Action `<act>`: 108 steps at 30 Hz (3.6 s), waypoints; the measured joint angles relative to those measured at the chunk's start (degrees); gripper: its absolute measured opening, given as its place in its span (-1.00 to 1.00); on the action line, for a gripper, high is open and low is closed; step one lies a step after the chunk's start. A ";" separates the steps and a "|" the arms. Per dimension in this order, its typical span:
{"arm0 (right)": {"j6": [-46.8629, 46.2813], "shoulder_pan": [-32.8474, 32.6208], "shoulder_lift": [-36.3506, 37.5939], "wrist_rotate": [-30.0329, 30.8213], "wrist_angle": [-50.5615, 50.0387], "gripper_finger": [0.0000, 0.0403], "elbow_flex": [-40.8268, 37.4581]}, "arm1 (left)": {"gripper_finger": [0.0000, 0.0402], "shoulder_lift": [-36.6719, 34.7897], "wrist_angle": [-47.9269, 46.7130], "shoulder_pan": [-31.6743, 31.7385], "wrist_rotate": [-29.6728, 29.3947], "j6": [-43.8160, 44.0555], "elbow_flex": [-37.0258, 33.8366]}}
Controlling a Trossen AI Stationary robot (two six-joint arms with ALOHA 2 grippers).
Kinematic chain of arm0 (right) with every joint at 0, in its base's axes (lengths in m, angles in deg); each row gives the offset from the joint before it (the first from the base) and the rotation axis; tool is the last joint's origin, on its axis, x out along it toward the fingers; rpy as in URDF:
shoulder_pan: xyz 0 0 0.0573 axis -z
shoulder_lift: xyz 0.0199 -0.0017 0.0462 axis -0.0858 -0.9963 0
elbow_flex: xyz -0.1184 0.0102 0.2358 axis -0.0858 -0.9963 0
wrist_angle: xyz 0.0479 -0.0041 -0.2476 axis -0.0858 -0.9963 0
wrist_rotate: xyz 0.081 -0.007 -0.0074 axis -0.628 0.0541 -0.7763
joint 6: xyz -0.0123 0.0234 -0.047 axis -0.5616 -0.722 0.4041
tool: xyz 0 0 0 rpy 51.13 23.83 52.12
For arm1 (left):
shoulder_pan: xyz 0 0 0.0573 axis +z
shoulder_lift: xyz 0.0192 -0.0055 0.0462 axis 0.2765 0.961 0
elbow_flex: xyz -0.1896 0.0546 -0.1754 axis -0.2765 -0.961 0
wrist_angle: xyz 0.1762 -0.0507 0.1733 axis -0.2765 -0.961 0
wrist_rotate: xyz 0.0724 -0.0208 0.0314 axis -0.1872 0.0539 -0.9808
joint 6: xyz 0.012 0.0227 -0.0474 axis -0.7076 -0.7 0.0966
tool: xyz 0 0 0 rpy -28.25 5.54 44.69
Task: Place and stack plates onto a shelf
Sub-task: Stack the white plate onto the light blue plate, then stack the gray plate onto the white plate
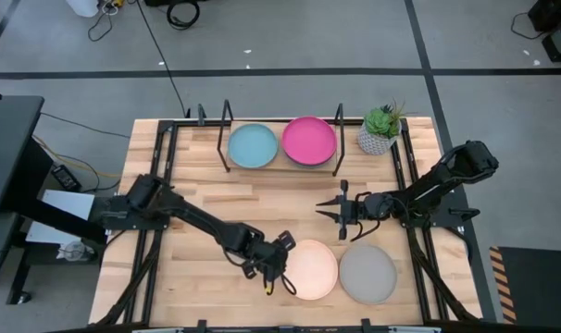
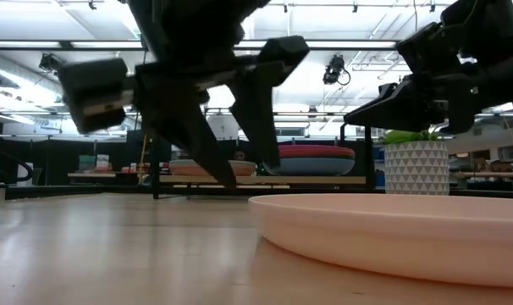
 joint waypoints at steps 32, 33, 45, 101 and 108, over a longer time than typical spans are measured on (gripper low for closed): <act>-1.77 0.22 0.00 -1.07 -0.50 -0.56 0.00 | -0.92 1.38 -1.03 -0.71 10.50 8.13 0.48; -1.81 0.22 0.00 -1.05 -0.59 -0.56 0.00 | -0.92 0.11 -3.20 -0.41 9.97 11.11 0.57; -1.37 0.20 0.02 0.46 1.35 -0.56 0.00 | -0.93 -14.93 -24.63 5.11 -9.95 34.08 0.57; -5.50 0.15 0.02 -6.60 0.70 -0.56 0.00 | -0.54 -16.91 -14.25 39.46 -6.13 28.86 -8.57; -5.37 0.15 0.02 -6.60 0.66 -0.56 0.00 | -0.54 -20.84 -12.11 39.35 -6.69 27.08 -8.48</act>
